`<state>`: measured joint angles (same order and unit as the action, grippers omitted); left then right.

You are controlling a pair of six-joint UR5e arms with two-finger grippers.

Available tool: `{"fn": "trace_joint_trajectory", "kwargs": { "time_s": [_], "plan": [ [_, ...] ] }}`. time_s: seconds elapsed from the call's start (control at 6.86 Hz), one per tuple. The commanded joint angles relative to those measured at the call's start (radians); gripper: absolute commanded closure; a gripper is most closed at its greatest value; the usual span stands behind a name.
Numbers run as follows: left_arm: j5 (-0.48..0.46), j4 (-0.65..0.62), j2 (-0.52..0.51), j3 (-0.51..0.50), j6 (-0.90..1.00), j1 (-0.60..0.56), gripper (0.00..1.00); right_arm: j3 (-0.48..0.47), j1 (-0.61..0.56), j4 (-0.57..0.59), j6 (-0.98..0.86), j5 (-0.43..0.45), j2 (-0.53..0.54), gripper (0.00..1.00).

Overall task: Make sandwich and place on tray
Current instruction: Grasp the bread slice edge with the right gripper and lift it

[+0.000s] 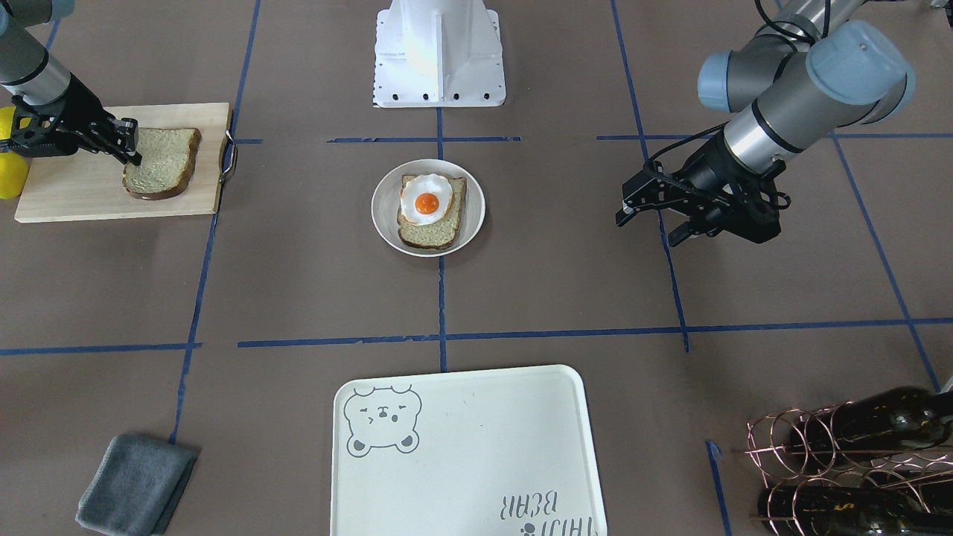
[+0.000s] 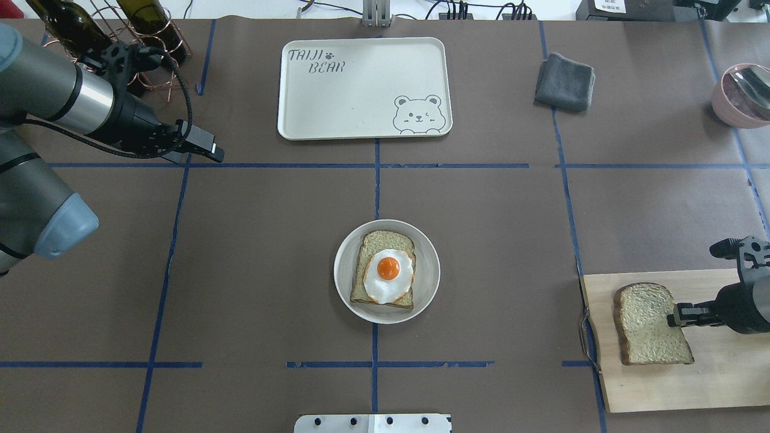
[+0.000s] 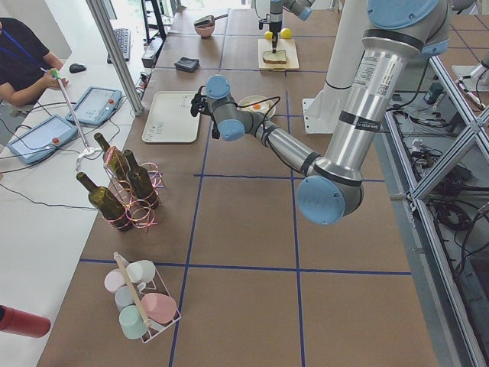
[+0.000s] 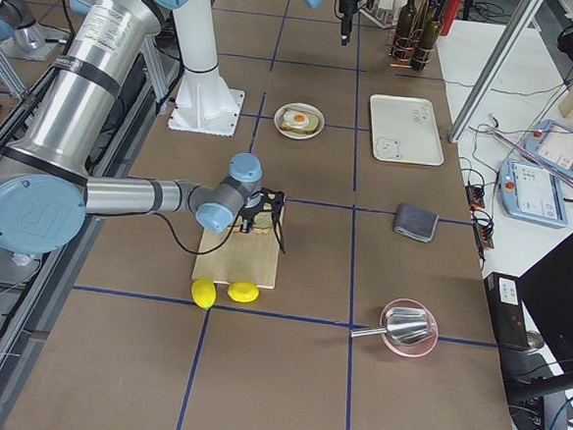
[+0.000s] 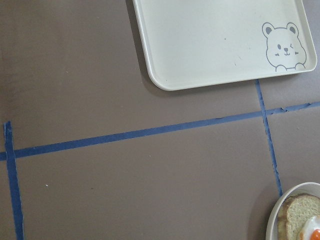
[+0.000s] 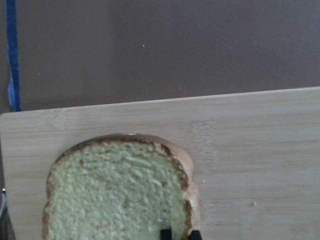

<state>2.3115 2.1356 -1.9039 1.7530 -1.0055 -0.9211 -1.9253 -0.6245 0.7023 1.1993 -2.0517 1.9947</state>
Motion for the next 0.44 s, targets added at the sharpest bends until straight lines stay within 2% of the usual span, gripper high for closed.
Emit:
{"fn": "trace_joint_trajectory", "kwargs": {
  "time_s": [0.0,0.15,0.29],
  "plan": [
    [-0.001,0.023,-0.01,-0.004,-0.048,0.017,0.0,-0.032,-0.003,-0.018,0.0,0.001,0.001,1.0],
    [-0.001,0.039,-0.012,-0.009,-0.068,0.03,0.0,-0.041,-0.012,-0.038,0.0,0.001,0.001,1.0],
    [-0.001,0.041,-0.018,-0.009,-0.068,0.034,0.0,-0.029,-0.015,-0.117,0.011,-0.004,0.004,1.0]
  ]
}}
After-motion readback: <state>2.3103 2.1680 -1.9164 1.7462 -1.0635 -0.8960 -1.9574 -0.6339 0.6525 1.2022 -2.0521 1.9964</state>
